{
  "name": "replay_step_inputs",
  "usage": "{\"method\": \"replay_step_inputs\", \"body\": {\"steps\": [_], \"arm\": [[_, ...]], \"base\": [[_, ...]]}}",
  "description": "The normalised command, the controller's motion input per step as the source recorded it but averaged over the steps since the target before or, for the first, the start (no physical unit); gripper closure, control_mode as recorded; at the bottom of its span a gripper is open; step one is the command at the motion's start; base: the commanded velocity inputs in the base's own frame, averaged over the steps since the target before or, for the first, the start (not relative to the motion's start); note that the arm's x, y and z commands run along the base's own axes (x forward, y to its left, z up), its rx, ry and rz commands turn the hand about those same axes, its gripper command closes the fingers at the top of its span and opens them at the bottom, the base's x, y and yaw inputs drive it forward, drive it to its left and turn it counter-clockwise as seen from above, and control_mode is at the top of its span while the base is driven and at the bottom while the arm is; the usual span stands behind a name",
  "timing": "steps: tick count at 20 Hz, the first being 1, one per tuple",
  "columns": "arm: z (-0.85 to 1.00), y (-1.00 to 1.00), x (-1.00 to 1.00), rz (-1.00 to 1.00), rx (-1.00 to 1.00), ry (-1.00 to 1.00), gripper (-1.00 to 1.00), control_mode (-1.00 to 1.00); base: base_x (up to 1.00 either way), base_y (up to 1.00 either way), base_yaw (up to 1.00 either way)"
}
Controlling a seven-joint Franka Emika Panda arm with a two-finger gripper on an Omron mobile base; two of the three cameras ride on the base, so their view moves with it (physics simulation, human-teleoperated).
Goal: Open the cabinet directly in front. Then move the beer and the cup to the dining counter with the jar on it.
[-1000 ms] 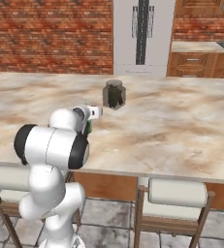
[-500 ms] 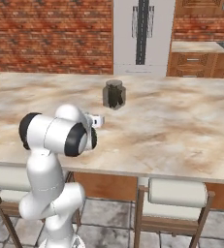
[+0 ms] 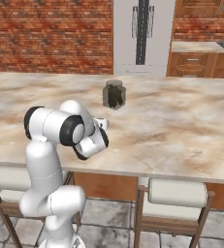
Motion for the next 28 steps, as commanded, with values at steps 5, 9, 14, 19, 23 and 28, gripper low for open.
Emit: {"method": "replay_step_inputs", "body": {"steps": [5, 9, 14, 19, 23, 28], "arm": [[-0.18, 0.00, 0.16, 0.00, 0.00, 0.00, 1.00, -1.00], [0.00, 0.00, 0.00, 0.00, 0.00, 0.00, 1.00, -1.00], [0.00, 0.00, 0.01, 0.00, 0.00, 0.00, -1.00, -1.00], [0.11, 0.00, 0.00, -0.03, 0.00, 0.00, -1.00, -1.00], [0.66, 0.02, 0.00, -0.12, 0.00, 0.02, -1.00, -1.00], [0.98, 0.07, 0.00, -0.13, 0.00, 0.11, -1.00, -1.00]], "base": [[0.00, 0.00, 0.00], [0.00, 0.00, 0.00], [0.00, 0.00, 0.00], [0.00, 0.00, 0.00], [0.00, 0.00, 0.00], [0.00, 0.00, 0.00]]}}
